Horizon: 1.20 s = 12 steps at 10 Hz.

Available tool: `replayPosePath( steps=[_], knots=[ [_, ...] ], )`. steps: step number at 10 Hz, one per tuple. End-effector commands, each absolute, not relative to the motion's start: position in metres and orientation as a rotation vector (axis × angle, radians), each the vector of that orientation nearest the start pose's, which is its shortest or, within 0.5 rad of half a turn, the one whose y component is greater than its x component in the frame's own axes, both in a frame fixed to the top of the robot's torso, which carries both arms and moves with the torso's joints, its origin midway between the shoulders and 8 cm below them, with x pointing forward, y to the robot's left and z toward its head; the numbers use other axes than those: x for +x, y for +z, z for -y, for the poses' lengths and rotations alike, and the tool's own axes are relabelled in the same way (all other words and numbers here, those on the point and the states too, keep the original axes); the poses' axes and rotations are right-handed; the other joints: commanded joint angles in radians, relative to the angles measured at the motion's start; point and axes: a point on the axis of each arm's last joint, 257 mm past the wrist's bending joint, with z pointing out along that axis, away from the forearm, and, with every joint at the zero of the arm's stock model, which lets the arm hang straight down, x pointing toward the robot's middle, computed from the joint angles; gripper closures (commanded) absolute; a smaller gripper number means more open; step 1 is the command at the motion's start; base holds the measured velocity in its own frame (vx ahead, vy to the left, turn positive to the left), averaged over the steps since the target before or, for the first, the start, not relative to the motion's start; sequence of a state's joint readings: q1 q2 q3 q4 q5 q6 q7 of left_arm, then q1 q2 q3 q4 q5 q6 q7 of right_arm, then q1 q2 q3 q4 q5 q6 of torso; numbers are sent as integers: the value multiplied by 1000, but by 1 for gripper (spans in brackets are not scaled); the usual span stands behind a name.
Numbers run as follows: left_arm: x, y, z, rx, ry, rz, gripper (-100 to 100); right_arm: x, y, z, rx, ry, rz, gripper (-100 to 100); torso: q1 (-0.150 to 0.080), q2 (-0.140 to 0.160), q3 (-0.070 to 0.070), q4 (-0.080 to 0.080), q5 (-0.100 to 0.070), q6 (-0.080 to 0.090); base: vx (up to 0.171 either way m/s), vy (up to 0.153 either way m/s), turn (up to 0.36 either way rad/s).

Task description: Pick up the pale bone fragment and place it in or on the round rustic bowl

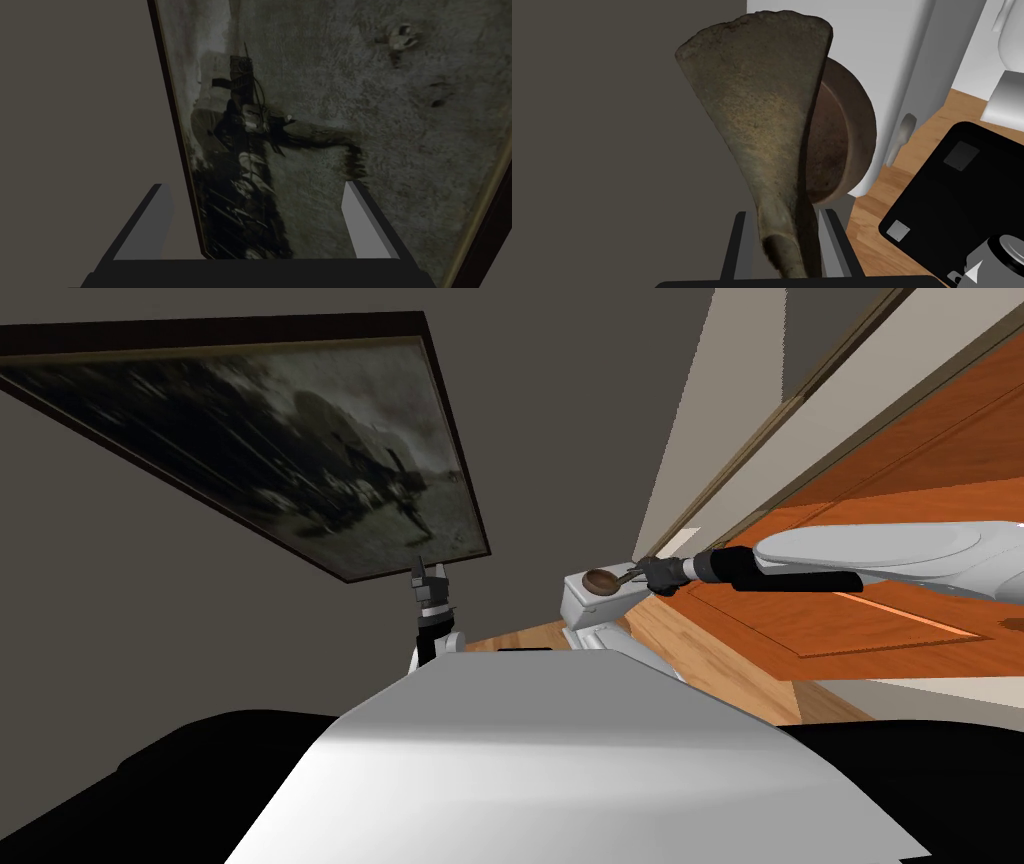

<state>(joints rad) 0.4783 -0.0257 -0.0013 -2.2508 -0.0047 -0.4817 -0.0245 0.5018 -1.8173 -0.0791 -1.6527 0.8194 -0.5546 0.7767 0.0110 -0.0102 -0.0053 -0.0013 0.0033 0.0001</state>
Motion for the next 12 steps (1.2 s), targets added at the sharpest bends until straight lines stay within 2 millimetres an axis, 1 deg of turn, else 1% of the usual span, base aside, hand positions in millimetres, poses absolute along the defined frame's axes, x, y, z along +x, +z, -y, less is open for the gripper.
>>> replayPosePath(
  steps=[1,2,3,6,8,9,12],
  knots=[
    [354,15,-280,-687,-1279,-617,0,398,-160,491,-2052,-506,-1507,100,0,0,0,0,0,0,176,79,19],
    [354,15,-280,-687,-1279,-617,0,393,-165,495,-2044,-483,-1545,100,0,0,0,0,0,0,205,72,22],
    [354,15,-280,-687,-1279,-617,0,395,-163,494,-2043,-487,-1539,100,-1,-2,-1,-1,0,0,146,55,11],
    [354,15,-280,-687,-1279,-617,0,384,-173,500,-2032,-451,-1601,100,-5,8,4,1,-2,2,63,25,10],
    [354,15,-280,-687,-1279,-617,0,385,-171,500,-2033,-455,-1596,100,-5,7,4,1,-2,3,54,23,-2],
    [354,15,-280,-687,-1279,-617,0,385,-172,500,-2032,-454,-1597,-100,-6,10,5,2,-2,3,6,3,2],
    [354,15,-280,-687,-1279,-617,0,385,-172,500,-2032,-454,-1597,-100,-7,13,7,2,-2,3,0,0,0]
  ],
)
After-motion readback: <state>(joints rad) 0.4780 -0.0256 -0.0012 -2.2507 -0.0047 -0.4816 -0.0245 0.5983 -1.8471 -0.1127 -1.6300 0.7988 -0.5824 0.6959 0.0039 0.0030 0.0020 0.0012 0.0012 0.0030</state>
